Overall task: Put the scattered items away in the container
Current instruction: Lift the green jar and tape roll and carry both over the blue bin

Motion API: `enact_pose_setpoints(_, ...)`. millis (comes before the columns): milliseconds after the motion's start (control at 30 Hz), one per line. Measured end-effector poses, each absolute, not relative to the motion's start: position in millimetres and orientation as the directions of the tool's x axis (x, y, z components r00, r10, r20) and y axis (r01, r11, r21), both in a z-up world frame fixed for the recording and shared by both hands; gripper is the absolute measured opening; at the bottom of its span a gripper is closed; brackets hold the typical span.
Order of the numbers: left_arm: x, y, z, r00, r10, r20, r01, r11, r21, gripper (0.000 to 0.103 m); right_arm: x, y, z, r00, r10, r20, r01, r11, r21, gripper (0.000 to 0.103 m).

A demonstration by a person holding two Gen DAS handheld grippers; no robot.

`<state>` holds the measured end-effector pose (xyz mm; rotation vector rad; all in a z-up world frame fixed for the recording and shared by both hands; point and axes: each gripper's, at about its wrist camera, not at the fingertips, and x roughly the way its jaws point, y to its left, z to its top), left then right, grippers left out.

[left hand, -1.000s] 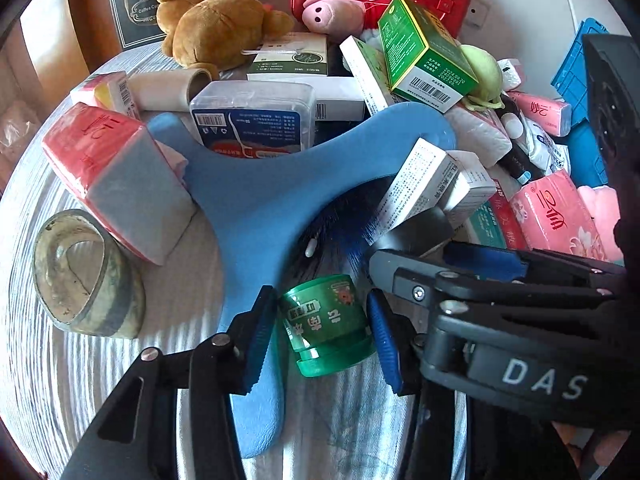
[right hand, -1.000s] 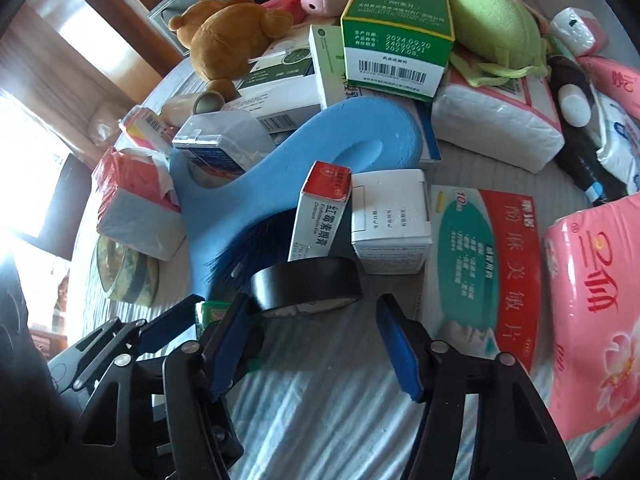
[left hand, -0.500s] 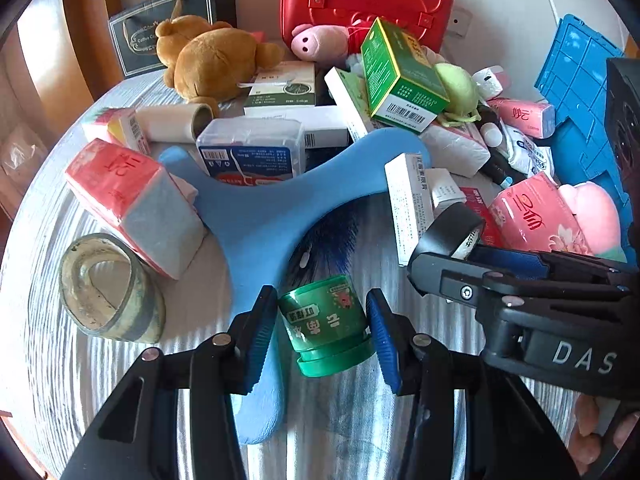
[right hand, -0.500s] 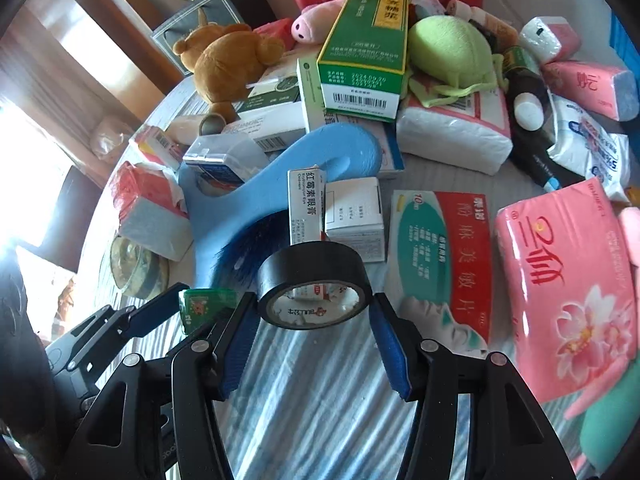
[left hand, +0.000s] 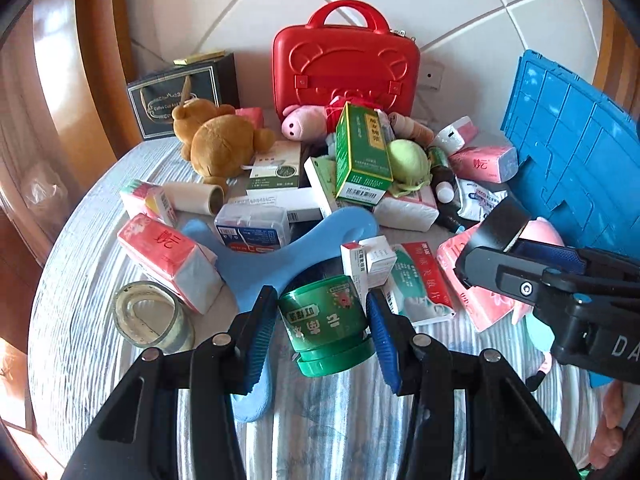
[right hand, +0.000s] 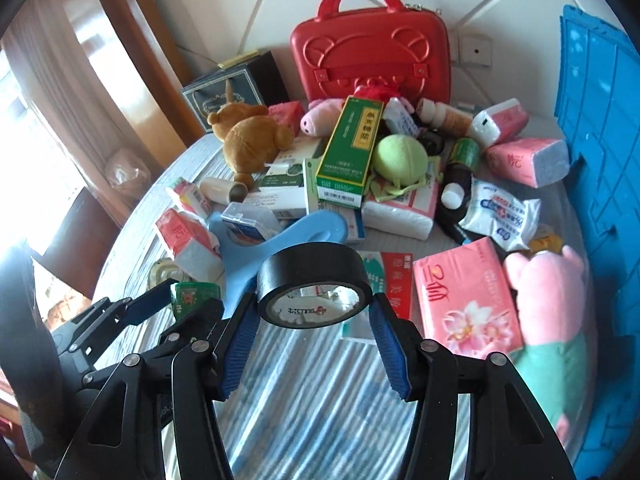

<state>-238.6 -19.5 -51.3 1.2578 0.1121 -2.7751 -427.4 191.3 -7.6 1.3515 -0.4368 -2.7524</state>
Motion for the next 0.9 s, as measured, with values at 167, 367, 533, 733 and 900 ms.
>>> enact_pose_setpoints(167, -224.3, 0.9, -18.3, -0.696, -0.088, -0.713, 0.13, -0.991, -0.005, 0.045, -396.3, 205.9, 25.4, -0.665, -0.135, -0.734, -0.065, -0.97, 0.236, 0.056)
enact_pose_setpoints(367, -210.2, 20.6, 14.7, -0.736, -0.106, -0.669, 0.133, -0.991, 0.01, 0.045, -363.1, 219.7, 57.4, -0.709, -0.087, -0.7, -0.061, -0.981, 0.183, 0.056)
enact_pose_setpoints(533, -202.4, 37.4, 41.5, -0.782, -0.057, -0.621, 0.068, -0.998, 0.005, 0.045, -332.4, 226.9, 84.9, -0.747, -0.01, -0.664, -0.112, -0.984, 0.141, 0.056)
enact_pose_setpoints(733, -195.7, 68.6, 81.7, -0.826, 0.032, -0.563, -0.047, -0.999, 0.013, 0.045, -297.3, 238.3, 127.4, -0.764, 0.114, -0.635, -0.212, -0.974, 0.08, 0.056)
enact_pose_setpoints(900, -190.5, 108.3, 118.0, -0.85, 0.096, -0.518, -0.134, -0.99, 0.036, 0.045, -265.4, 256.4, 162.8, -0.775, 0.186, -0.605, -0.272, -0.961, 0.054, 0.056)
